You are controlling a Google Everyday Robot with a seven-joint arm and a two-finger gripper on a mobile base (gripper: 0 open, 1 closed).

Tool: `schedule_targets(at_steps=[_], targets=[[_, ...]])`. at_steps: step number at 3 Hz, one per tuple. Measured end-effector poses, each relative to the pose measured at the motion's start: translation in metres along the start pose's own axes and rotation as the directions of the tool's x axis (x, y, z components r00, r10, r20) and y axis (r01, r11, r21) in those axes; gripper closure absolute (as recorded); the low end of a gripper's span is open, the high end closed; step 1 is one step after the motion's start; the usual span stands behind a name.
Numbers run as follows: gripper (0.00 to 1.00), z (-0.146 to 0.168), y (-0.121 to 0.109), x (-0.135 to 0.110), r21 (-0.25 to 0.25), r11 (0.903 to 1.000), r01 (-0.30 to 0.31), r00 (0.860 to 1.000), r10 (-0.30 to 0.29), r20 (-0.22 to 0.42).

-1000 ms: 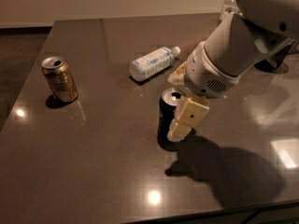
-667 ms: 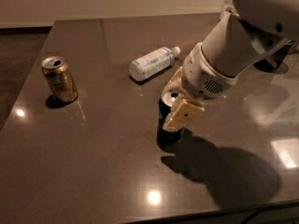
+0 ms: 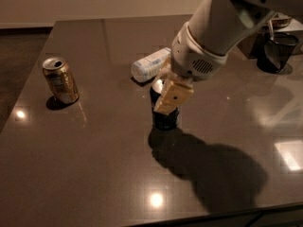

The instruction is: Move pepsi can near orange can

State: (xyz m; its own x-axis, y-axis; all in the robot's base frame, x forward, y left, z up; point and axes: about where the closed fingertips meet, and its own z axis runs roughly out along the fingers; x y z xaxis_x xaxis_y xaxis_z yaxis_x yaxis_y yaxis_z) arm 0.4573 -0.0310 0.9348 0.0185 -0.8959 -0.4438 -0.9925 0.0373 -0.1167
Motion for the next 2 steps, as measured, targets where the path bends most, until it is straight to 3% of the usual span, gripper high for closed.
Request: schedule_targets(at_steps=[1, 2], targets=[[1.0, 0.003, -0.017, -0.028, -0.009, 0.9998, 0.016, 1.0, -0.016, 0.012], [1.0, 0.022, -0.032, -0.076, -0.034, 0.9985, 0.042, 0.998, -0.04, 0.047]])
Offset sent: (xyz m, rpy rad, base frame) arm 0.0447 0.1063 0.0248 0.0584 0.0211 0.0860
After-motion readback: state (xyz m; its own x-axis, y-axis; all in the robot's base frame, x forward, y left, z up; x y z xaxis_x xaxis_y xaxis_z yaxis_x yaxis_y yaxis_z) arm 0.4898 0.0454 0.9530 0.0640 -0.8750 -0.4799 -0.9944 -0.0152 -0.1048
